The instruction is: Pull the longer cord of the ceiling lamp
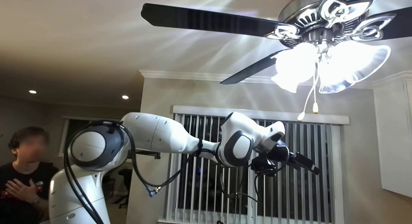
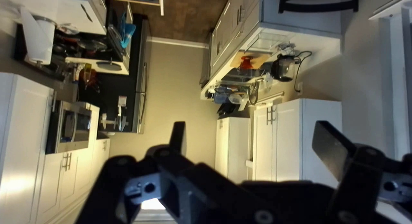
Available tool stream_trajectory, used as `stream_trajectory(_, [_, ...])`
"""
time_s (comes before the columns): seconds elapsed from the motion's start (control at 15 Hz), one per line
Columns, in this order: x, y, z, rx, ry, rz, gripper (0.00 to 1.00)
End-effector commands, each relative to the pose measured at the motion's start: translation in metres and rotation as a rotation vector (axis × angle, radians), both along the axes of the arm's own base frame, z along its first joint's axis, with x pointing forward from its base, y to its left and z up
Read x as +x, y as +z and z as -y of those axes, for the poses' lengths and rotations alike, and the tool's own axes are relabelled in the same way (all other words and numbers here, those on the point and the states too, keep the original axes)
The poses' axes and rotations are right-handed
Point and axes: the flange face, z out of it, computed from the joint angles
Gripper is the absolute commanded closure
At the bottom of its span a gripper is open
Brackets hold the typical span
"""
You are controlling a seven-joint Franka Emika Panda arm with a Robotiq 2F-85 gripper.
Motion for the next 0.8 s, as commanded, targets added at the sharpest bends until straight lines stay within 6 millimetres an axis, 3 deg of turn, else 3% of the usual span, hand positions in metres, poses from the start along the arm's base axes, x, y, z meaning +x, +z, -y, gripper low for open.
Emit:
stream_trajectory(0.0, [-0.033, -0.01, 0.026, 0.011, -0.021, -0.078, 0.0])
stream_trajectory(0.13, [-0.046, -0.012, 0.042, 0.038, -0.033, -0.119, 0.0])
stream_trajectory(0.2, [-0.028, -0.008, 0.032, 0.046, -0.032, -0.084, 0.0])
stream_trajectory(0.73, [-0.031, -0.009, 0.033, 0.051, -0.026, -0.092, 0.0])
